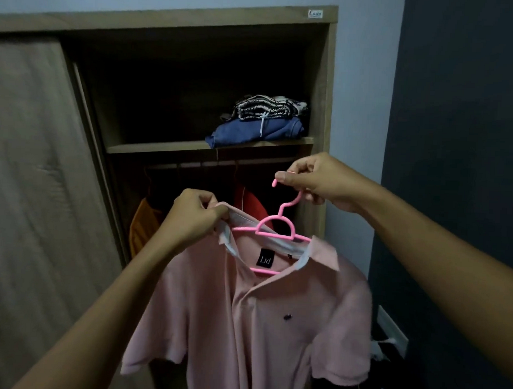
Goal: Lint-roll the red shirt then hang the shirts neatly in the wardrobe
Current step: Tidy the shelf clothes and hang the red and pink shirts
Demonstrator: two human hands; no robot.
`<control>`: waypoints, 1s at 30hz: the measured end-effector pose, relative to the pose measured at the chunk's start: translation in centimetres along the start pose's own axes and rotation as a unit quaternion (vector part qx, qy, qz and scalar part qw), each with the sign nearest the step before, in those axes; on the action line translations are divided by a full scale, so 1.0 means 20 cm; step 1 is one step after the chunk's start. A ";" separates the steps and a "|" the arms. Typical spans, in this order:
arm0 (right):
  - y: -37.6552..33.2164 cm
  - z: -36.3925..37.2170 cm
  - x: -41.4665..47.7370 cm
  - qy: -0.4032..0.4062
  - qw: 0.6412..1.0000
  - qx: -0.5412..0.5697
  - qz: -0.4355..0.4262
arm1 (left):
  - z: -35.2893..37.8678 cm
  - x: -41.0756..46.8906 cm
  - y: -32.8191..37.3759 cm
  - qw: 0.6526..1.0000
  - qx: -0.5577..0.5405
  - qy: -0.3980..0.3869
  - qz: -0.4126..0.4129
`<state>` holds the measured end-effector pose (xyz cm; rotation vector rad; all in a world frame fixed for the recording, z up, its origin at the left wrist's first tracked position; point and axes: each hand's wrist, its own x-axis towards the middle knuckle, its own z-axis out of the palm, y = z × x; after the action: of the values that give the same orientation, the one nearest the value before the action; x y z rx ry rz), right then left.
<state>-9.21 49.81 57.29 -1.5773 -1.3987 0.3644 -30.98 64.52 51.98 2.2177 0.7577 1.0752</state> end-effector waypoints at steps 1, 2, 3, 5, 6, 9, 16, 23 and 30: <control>0.00 0.02 0.01 0.031 0.998 -0.043 -0.024 | -0.01 -0.01 0.01 1.000 0.006 0.010 0.008; 0.02 0.06 0.01 0.052 0.993 -0.096 -0.052 | -0.02 -0.01 0.03 0.999 0.019 0.025 0.019; 0.04 0.10 0.02 0.060 0.984 -0.150 -0.072 | -0.02 -0.02 0.05 0.998 0.032 0.045 0.037; 0.10 0.18 0.04 0.045 0.970 -0.227 -0.071 | -0.03 -0.04 0.08 0.993 0.045 0.082 0.075; 0.13 0.19 0.06 0.042 0.968 -0.237 -0.068 | -0.04 -0.05 0.10 0.991 0.055 0.085 0.088; 0.12 0.14 0.09 0.107 0.974 -0.171 -0.103 | -0.08 -0.09 0.12 0.989 0.126 -0.019 0.071; -0.01 0.15 0.10 0.084 0.972 -0.162 -0.148 | -0.11 -0.12 0.14 0.953 0.291 -0.036 0.076; -0.12 0.17 0.08 0.081 0.958 -0.195 -0.193 | 0.08 -0.11 0.01 0.916 0.390 -0.035 0.088; -0.08 0.13 0.07 0.115 0.958 -0.172 -0.199 | 0.06 -0.06 0.00 0.912 0.401 -0.055 0.074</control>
<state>-11.73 52.09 57.79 -1.4999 -1.6077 -0.3102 -30.66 63.46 50.78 3.0303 1.1409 0.7568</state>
